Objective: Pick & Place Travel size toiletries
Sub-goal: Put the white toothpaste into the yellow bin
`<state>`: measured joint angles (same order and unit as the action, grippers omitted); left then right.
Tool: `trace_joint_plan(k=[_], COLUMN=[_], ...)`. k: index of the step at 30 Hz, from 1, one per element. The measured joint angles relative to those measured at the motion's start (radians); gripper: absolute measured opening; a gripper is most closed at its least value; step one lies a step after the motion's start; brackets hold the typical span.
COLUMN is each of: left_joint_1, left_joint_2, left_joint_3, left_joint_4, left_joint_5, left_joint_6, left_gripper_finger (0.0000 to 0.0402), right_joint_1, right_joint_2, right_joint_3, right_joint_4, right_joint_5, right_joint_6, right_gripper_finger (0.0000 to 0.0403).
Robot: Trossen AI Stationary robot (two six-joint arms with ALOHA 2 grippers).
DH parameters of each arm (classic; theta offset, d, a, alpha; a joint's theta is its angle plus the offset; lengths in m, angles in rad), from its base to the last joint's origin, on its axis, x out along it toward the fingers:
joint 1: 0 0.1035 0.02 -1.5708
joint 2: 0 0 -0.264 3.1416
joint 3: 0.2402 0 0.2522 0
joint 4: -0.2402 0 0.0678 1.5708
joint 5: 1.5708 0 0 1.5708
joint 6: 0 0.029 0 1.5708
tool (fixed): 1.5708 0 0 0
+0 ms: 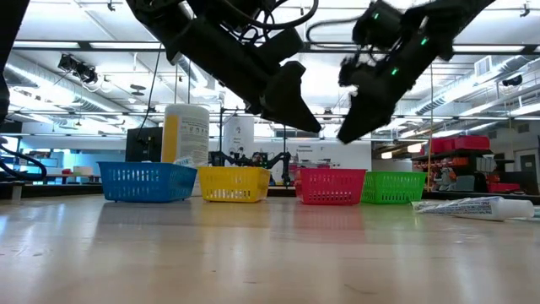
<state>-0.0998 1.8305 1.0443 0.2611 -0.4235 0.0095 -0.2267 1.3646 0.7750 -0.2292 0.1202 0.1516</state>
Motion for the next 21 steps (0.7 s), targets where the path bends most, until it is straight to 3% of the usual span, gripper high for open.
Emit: trace_joint_plan(k=[4,8,14,21], left_joint_1=[0.0,-0.002,-0.027,-0.071], left_joint_2=[0.0,0.0,0.0,0.0], left_joint_3=[0.0,0.0,0.0,0.0], left_joint_4=[0.0,0.0,0.007,0.046], left_joint_5=[0.043,0.127,0.147,0.105], left_joint_6=[-0.035,-0.087,-0.103,-0.084], left_gripper_finger=[0.0142,0.0142,0.0143,0.0135], right_joint_1=[0.095,0.237,0.446,0.584], right_joint_2=[-0.077,-0.094,-0.069,-0.02], right_joint_3=[0.018,0.018,-0.024,-0.027], right_joint_4=[-0.202,-0.345,-0.346,-0.365], right_joint_5=[0.002,-0.02,0.07,0.139], right_joint_6=[0.079,0.301,0.522,0.664], right_gripper_finger=[0.0185,0.0185,0.0185,0.0185])
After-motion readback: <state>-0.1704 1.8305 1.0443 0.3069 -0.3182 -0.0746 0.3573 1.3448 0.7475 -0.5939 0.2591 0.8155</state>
